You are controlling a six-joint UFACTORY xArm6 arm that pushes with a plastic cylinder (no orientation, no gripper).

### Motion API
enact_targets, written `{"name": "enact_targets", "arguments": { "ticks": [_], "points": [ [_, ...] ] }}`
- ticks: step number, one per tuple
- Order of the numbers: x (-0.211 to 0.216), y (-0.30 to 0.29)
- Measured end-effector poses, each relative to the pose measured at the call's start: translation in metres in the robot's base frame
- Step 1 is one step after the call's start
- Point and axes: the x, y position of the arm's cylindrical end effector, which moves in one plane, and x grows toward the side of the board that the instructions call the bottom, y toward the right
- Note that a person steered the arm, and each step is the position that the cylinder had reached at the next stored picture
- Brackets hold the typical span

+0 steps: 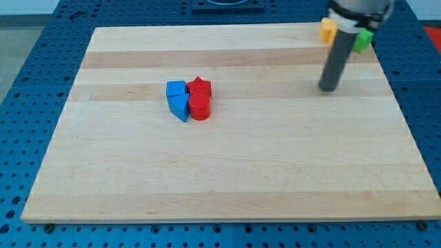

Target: Push the blue cube along with red star towards center right

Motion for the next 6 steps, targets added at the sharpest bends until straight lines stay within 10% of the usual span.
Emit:
{"name": "enact_targets", "arguments": {
  "ticks": [3,6],
  "points": [
    [-0.056,-0.183],
    [0.008,-0.294]
  ]
}}
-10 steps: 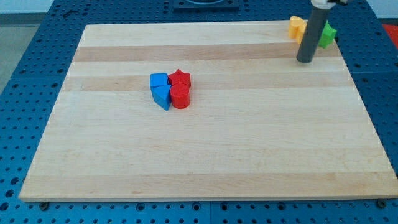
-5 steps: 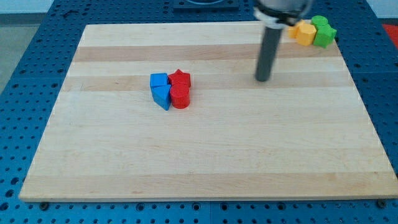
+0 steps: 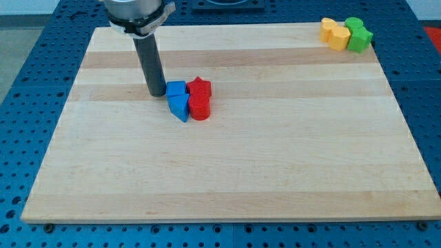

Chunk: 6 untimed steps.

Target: Push the blue cube along with red star towards center right

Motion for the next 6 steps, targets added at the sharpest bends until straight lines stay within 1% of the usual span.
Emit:
{"name": "enact_targets", "arguments": {
  "ticks": [1,3,6],
  "points": [
    [0.003,0.001],
    [0.003,0.022],
    [0.003,0.084]
  ]
}}
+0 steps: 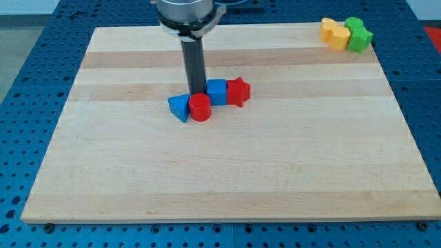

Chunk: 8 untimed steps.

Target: Push the blue cube along with red star towards center right

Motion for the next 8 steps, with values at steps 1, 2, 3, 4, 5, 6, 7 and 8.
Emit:
{"name": "enact_targets", "arguments": {
  "ticks": [1,2,3,4,5,6,7,8],
  "points": [
    [0.0,0.026],
    [-0.001,0.049],
    [-0.002,0.04],
    [-0.001,0.023],
    [0.008,0.026],
    [0.014,0.052],
    [0.014,0.078],
    [0.014,0.104]
  ]
}}
